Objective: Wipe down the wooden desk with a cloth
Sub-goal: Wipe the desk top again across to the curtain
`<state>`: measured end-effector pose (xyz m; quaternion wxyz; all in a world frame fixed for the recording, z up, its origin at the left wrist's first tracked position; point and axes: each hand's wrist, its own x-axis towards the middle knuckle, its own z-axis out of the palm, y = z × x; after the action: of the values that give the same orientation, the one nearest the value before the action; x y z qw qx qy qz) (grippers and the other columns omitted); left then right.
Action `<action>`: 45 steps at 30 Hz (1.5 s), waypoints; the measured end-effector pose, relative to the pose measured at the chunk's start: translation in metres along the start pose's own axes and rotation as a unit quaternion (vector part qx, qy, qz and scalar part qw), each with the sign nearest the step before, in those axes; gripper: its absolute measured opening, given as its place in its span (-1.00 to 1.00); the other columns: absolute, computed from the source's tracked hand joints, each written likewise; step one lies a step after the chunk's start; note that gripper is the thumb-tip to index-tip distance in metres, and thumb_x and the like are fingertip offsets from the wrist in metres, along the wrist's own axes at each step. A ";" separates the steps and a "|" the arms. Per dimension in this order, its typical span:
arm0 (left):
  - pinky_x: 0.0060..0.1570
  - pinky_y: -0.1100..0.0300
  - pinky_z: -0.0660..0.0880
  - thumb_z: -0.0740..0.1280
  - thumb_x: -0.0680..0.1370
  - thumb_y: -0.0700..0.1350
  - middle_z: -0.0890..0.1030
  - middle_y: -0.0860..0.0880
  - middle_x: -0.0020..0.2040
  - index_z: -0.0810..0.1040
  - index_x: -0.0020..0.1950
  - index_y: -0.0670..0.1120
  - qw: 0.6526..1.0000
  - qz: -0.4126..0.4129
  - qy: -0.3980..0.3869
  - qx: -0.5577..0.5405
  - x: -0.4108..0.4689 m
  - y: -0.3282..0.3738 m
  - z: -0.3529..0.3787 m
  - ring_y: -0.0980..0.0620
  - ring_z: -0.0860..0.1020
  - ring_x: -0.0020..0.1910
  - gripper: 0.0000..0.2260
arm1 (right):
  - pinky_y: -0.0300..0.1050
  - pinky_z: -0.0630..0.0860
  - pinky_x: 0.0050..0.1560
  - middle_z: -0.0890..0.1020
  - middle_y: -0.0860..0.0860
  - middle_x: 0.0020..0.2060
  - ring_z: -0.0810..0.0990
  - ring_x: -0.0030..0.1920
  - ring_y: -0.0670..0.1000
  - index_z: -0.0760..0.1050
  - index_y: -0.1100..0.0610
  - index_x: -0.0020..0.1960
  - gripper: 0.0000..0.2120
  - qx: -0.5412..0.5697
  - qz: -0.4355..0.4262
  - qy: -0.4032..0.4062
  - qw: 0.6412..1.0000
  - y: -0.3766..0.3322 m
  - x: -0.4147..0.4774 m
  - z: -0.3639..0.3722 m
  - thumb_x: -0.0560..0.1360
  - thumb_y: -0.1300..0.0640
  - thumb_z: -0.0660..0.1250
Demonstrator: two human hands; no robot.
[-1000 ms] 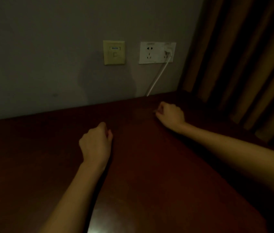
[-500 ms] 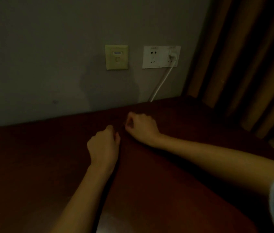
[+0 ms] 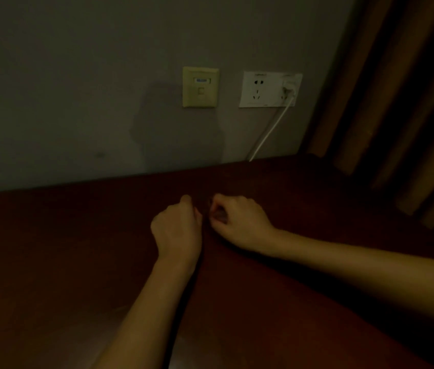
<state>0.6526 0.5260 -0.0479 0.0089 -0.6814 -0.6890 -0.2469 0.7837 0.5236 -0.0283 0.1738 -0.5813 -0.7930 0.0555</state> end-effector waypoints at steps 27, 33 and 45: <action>-0.28 0.17 0.31 0.12 0.63 -0.03 0.57 -0.01 -0.15 0.38 -0.07 -0.05 0.999 0.004 0.006 -0.033 0.002 -0.002 -0.002 0.03 0.51 -0.24 -0.85 | -0.04 0.47 0.01 0.58 0.20 0.12 0.55 0.12 0.20 0.51 0.20 0.14 -0.70 -0.025 0.148 0.079 0.985 0.079 0.150 0.014 0.56 0.00 0.23; -0.41 0.21 0.19 0.09 0.64 -0.06 0.58 0.00 -0.15 0.37 -0.06 -0.05 1.000 0.007 0.002 -0.009 0.001 -0.001 -0.001 0.06 0.44 -0.29 -0.85 | -0.10 0.45 -0.18 0.64 0.07 -0.08 0.61 -0.06 0.14 0.52 0.04 -0.04 -0.75 -0.012 0.155 0.088 0.984 0.090 0.056 -0.009 0.54 -0.14 0.23; -0.29 0.16 0.28 0.12 0.63 -0.01 0.59 -0.01 -0.11 0.38 -0.05 -0.03 1.000 0.008 -0.004 -0.021 0.001 -0.004 0.000 -0.02 0.56 -0.14 -0.86 | -0.06 0.44 -0.08 0.62 0.14 0.05 0.57 0.06 0.18 0.53 0.11 0.04 -0.74 0.020 0.081 0.064 0.994 0.045 0.128 0.020 0.55 -0.07 0.24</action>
<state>0.6489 0.5273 -0.0483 -0.0058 -0.6879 -0.6782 -0.2585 0.7835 0.6609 -0.0326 0.2305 -0.6426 -0.7292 0.0481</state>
